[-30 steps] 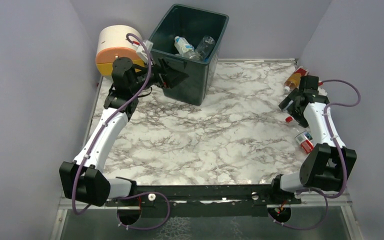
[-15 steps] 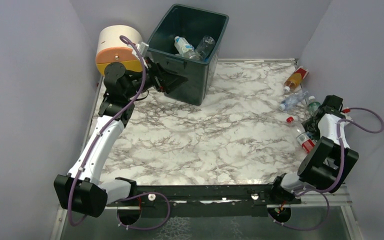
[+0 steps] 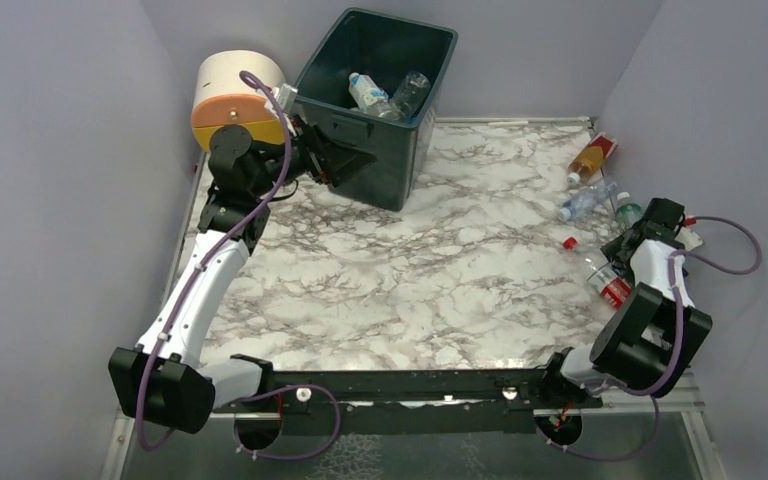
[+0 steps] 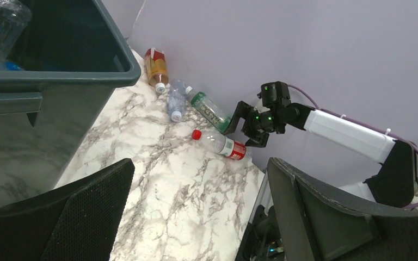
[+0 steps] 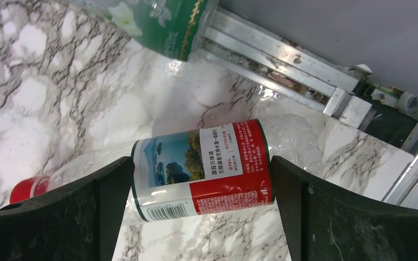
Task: Put the plastic bottles in the bin
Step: Adjust the plastic bottle at the center of the board.
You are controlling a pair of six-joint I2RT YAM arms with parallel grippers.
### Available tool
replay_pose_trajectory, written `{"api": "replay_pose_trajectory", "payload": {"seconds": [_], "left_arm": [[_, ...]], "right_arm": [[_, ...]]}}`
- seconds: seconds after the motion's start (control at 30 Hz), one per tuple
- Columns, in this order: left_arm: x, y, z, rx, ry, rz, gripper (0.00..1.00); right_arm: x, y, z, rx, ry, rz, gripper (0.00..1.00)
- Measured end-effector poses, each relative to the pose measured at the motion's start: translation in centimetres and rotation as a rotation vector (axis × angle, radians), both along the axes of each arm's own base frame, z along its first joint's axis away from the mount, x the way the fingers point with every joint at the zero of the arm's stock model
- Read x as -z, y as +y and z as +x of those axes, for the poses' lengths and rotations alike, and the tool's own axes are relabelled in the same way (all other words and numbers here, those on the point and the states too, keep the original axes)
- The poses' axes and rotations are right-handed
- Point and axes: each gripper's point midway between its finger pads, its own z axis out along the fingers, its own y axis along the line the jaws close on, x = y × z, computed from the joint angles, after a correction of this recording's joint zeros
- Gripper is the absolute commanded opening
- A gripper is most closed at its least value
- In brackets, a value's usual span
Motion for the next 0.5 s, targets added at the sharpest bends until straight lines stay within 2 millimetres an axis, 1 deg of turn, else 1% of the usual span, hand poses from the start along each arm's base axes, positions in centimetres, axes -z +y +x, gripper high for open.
{"api": "replay_pose_trajectory", "payload": {"seconds": [0.07,0.17,0.2,0.27,0.33,0.37,0.5], "left_arm": [[-0.1,0.0,0.1,0.001,-0.001,-0.004,0.99],[0.2,-0.1,0.4,0.001,0.009,-0.006,0.99],[0.3,-0.2,0.5,0.001,0.015,-0.006,0.98],[0.6,-0.2,0.8,0.001,0.024,-0.005,0.98],[0.9,-0.3,1.0,0.002,0.032,-0.003,0.98],[1.0,-0.3,1.0,0.003,0.035,-0.002,0.98],[1.3,-0.6,1.2,0.008,0.045,0.0,0.98]], "right_arm": [[-0.1,0.4,0.0,-0.019,-0.024,0.009,0.94],[-0.5,1.9,0.4,-0.063,-0.092,0.041,0.94],[-0.4,2.8,0.6,-0.081,-0.117,0.068,0.94],[0.5,5.0,0.7,-0.12,-0.131,0.145,0.94],[1.6,7.7,0.6,-0.164,-0.122,0.228,0.94],[1.8,8.9,0.8,-0.184,-0.118,0.253,0.94],[1.7,14.8,2.5,-0.333,-0.118,0.313,0.95]]}}
